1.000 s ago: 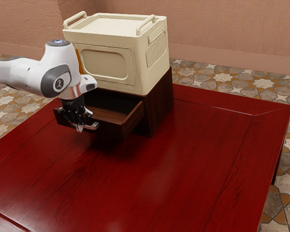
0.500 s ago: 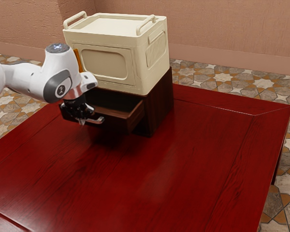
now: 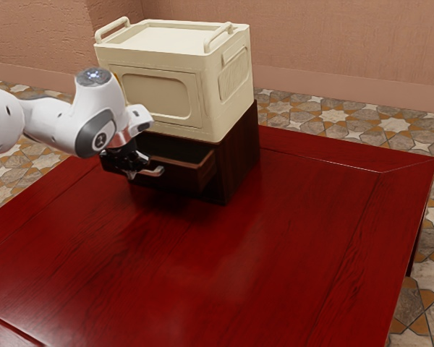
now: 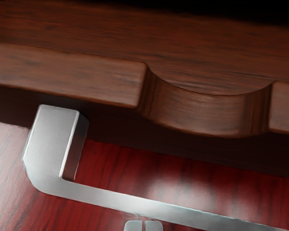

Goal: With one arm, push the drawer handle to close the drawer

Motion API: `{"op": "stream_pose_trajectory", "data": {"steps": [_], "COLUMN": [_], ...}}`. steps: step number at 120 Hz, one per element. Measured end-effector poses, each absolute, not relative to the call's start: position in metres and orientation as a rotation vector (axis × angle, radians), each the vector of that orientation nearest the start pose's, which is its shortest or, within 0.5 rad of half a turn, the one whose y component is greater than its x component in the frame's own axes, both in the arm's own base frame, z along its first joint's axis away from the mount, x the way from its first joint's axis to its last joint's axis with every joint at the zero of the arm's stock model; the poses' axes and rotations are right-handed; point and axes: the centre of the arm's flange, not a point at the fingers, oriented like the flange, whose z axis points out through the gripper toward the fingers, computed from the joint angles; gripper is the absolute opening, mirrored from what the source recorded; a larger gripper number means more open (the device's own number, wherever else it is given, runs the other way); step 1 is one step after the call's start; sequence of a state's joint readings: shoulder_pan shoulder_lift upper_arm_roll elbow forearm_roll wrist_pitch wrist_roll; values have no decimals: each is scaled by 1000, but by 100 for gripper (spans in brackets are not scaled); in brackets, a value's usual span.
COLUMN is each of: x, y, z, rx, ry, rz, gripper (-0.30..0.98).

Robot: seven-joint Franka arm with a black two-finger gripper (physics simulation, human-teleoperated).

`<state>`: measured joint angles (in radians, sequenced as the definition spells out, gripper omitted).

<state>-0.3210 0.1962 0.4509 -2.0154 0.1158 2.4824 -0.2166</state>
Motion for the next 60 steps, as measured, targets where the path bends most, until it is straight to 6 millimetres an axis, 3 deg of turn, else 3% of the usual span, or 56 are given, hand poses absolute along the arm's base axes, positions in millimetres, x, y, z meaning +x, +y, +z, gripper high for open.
{"op": "stream_pose_trajectory", "data": {"steps": [60], "x": [632], "y": [65], "z": [391], "rx": [-2897], "ry": [-341], "rz": [-588], "gripper": [-10]}}
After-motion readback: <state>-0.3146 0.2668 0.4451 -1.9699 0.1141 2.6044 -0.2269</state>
